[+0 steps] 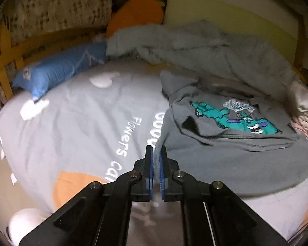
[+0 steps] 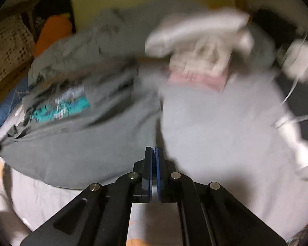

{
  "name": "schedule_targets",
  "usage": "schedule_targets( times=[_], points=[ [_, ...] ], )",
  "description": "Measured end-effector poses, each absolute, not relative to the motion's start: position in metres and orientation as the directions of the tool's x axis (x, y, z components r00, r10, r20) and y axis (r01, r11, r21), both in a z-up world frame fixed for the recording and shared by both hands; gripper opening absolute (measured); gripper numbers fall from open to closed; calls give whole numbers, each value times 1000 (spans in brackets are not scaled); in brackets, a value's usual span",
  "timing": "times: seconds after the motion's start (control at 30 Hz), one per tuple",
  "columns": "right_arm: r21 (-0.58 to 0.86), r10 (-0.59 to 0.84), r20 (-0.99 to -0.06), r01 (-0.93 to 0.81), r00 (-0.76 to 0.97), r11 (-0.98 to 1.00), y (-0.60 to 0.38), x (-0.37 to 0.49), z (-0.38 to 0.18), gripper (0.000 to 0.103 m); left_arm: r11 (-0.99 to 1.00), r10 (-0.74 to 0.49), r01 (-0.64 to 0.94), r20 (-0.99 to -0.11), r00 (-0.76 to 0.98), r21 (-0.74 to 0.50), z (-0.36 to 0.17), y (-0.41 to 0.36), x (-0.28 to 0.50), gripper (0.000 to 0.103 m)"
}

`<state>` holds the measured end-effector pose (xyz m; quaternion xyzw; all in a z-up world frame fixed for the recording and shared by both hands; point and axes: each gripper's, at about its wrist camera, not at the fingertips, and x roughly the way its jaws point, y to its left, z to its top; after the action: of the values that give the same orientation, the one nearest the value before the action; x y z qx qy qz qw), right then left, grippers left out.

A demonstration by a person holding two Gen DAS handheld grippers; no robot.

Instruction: Fold small clothes

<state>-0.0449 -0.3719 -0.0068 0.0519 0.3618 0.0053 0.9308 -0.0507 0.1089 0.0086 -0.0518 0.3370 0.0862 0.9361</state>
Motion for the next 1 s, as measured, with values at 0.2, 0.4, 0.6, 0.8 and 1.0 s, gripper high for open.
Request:
schedule_targets(
  times=[0.2,0.4,0.6,0.8,1.0],
  points=[
    [106,55,-729,34,682,994,-374,-89,-9,2,977,128,-213,-760,637,-14,-17,124,-64,5],
    [122,50,-815,86,578,989,-375,-124,-44,2,970,127,-243,-810,573,-20,-39,129,-91,6],
    [75,-35,-778,147,627,986,-384,-103,-27,12,993,78,-121,-721,689,-9,-7,105,-73,39],
    [241,185,-730,-6,658,971,-375,-38,6,48,966,-242,54,-812,530,-253,-22,90,-3,40],
    [166,215,-874,-148,437,975,-328,23,-36,48,972,-229,68,-853,468,-224,-40,83,28,39]
  ],
)
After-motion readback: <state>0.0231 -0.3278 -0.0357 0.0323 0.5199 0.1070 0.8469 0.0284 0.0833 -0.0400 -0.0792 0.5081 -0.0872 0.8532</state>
